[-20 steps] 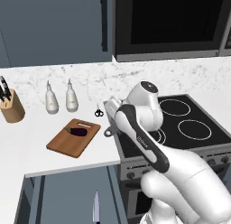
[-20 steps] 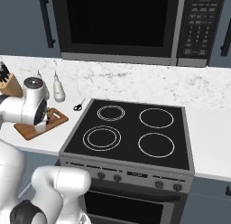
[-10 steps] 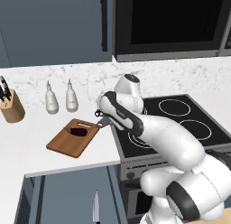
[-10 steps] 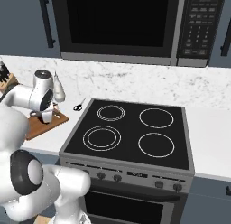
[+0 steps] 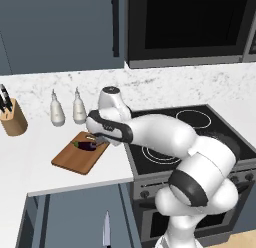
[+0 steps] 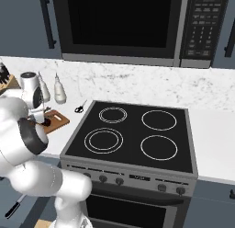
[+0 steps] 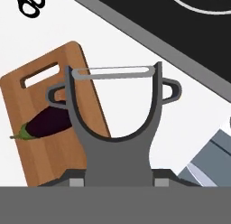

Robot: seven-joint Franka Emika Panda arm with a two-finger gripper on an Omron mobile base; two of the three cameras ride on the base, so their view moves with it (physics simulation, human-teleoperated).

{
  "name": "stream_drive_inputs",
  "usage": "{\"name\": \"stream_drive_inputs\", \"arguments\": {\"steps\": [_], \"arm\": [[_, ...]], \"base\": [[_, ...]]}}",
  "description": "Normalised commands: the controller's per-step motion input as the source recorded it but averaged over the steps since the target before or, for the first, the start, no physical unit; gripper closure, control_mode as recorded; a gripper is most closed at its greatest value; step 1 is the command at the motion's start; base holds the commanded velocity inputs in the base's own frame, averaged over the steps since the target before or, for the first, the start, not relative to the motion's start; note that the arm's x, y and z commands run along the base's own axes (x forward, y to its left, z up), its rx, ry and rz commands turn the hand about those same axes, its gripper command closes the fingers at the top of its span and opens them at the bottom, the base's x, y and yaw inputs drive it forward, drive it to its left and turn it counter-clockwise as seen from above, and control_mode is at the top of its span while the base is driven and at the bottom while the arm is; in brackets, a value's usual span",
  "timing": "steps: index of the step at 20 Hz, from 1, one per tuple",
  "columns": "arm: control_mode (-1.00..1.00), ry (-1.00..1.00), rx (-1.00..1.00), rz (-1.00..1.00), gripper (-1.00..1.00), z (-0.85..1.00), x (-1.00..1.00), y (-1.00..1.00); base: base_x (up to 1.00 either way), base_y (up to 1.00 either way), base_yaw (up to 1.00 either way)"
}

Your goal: Place the appropriate cutting tool for cutting the eggplant skin on the cutting board.

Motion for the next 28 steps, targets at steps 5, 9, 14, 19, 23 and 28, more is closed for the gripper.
{"name": "stream_drive_inputs", "arguments": {"steps": [5,9,14,19,23,28], "arm": [[-1.0,0.08,-0.05,0.0,1.0,-0.35,0.05,0.52],[-1.0,0.0,0.0,0.01,1.0,-0.37,0.18,0.14],[-1.0,-0.03,0.0,0.0,1.0,-0.33,0.19,0.0],[-1.0,0.0,0.0,0.0,1.0,-0.31,0.06,0.0],[-1.0,0.0,0.0,0.0,1.0,-0.17,0.04,0.03],[-1.0,0.0,0.0,0.0,1.0,-0.18,0.13,0.05]], "base": [[0.0,0.0,0.0],[0.0,0.0,0.0],[0.0,0.0,0.0],[0.0,0.0,0.0],[0.0,0.0,0.0],[0.0,0.0,0.0]]}}
